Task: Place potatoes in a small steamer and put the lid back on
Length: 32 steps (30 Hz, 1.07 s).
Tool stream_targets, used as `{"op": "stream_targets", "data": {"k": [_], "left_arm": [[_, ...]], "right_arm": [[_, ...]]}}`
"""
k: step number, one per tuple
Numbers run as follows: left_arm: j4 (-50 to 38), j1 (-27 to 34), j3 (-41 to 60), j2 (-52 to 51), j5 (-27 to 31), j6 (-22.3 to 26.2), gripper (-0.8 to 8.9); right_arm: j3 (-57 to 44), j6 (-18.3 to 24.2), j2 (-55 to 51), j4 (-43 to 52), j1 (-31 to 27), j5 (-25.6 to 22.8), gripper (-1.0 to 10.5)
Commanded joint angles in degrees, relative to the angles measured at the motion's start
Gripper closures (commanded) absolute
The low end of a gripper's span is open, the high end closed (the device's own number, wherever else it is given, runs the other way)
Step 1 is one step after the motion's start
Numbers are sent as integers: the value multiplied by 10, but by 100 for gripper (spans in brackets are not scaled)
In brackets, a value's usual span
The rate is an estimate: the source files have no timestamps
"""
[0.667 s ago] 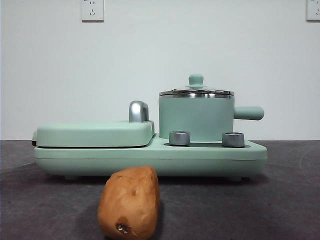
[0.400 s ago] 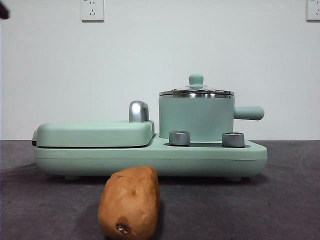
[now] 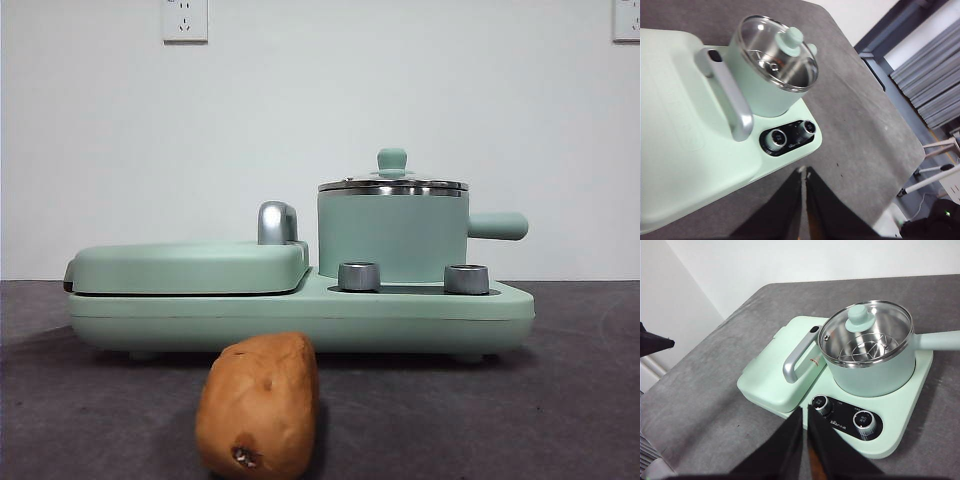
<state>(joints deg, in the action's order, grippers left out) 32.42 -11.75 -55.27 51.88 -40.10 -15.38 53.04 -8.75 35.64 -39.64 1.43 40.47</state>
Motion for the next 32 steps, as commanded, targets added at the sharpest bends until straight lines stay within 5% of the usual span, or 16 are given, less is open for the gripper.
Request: {"op": "stream_targets", "data": {"k": [1, 4, 7, 12, 15, 32], "left_arm": [[-5, -11, -16, 11, -5, 15, 785], [-6, -21, -16, 14, -5, 30, 725], [-7, -30, -16, 17, -5, 29, 536], [-8, -45, -16, 25, -4, 29, 322], [-11, -53, -17, 30, -4, 29, 307], [30, -126, -186, 189, 39, 41, 310]], "right_arm": [[10, 9, 2, 4, -1, 2, 932], [10, 8, 3, 3, -1, 1, 931], [10, 8, 3, 3, -1, 1, 881], [10, 8, 3, 2, -1, 0, 529], [10, 8, 3, 2, -1, 0, 458], [10, 4, 2, 2, -1, 0, 458]]}}
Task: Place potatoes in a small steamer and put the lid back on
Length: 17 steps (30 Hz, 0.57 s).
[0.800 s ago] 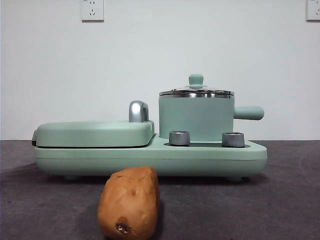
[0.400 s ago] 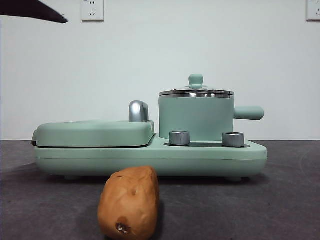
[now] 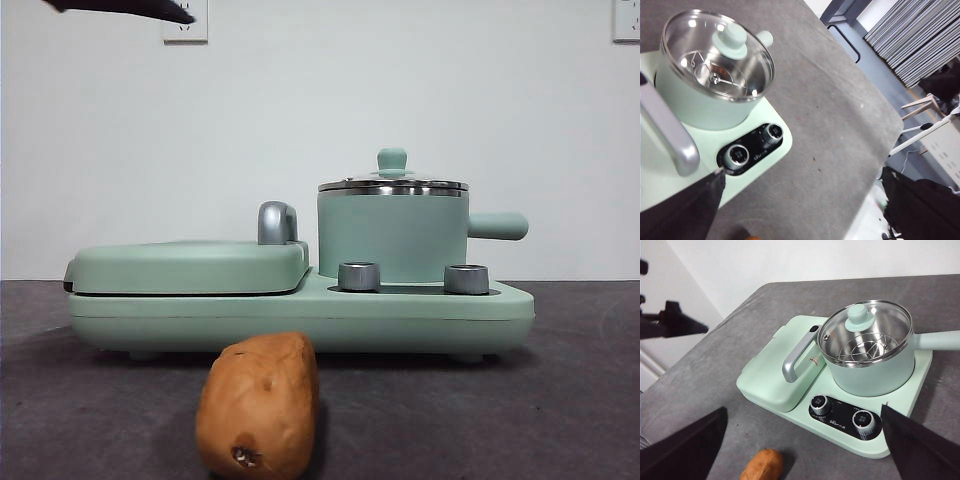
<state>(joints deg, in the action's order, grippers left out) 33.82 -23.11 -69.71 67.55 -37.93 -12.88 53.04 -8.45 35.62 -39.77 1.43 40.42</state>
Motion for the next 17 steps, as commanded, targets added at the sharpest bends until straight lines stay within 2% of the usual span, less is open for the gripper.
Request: {"op": "stream_targets", "data": {"k": [1, 9, 14, 17], "left_arm": [[34, -19, -63, 50, 31, 23, 310], [153, -72, -235, 198, 150, 96, 311], [183, -101, -338, 291, 227, 112, 314], [177, -115, -396, 345, 250, 114, 315]], "right_arm": [[10, 1, 3, 3, -1, 1, 458], [10, -1, 3, 3, -1, 1, 458], [10, -1, 3, 3, -1, 1, 458], [10, -1, 3, 3, -1, 1, 458]]}}
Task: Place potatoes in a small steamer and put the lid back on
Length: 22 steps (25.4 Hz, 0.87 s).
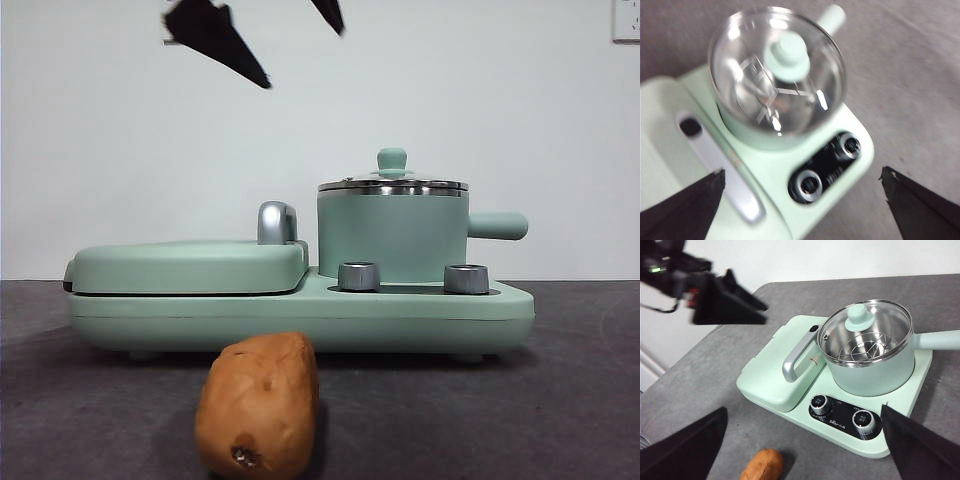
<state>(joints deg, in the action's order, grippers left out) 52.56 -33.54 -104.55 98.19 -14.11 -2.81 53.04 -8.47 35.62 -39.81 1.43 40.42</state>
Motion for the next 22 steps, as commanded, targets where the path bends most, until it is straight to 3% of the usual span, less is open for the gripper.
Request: {"op": "stream_targets", "data": {"k": [1, 10, 22], "left_arm": [[-18, -15, -62, 57, 13, 13, 315], [-122, -45, -118, 152, 84, 12, 324], [-194, -65, -119, 214, 118, 13, 362]], "right_arm": [[10, -1, 3, 3, -1, 1, 458], [10, -1, 3, 3, -1, 1, 458], [10, -1, 3, 3, -1, 1, 458]]}}
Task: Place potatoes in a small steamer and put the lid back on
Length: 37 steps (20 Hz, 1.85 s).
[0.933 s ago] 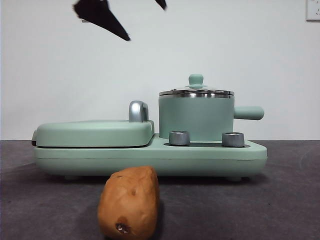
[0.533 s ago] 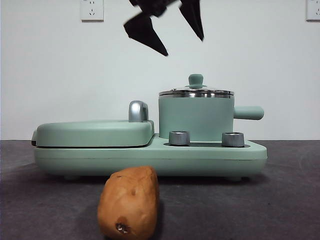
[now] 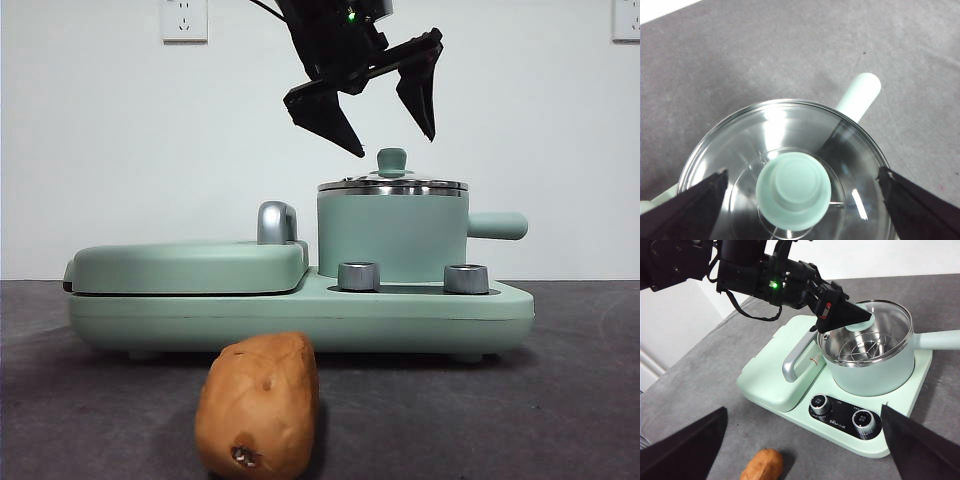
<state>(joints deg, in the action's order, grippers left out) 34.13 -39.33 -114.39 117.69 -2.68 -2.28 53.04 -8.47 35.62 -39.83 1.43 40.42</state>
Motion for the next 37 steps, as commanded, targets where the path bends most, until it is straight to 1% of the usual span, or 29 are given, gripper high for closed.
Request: {"op": "stream_targets", "data": {"k": [1, 10, 14, 16, 23, 27, 31, 33, 35, 37], "left_arm": [[-10, -7, -20, 20, 4, 7, 372], [-6, -16, -20, 35, 14, 13, 386], [-8, -16, -20, 37, 16, 17, 514], [-8, -16, -20, 37, 25, 19, 529], [-9, -17, -20, 37, 32, 56, 803], [-7, -20, -31, 36, 45, 61, 805], [76, -20, -124, 35, 45, 61, 805], [117, -20, -176, 35, 45, 61, 805], [148, -17, -213, 28, 45, 61, 805], [169, -5, -219, 5, 45, 61, 805]], "right_arm": [[10, 0, 3, 3, -1, 1, 458], [10, 0, 3, 4, -1, 1, 458], [10, -1, 3, 3, -1, 1, 458], [10, -1, 3, 3, -1, 1, 458], [10, 0, 3, 3, -1, 0, 458], [10, -1, 3, 3, -1, -2, 458], [11, -1, 10, 2, 0, -56, 458], [20, -5, 27, -16, 5, -60, 458], [42, -7, 54, -39, 27, -66, 458], [75, -9, 91, -68, 70, -102, 458]]}}
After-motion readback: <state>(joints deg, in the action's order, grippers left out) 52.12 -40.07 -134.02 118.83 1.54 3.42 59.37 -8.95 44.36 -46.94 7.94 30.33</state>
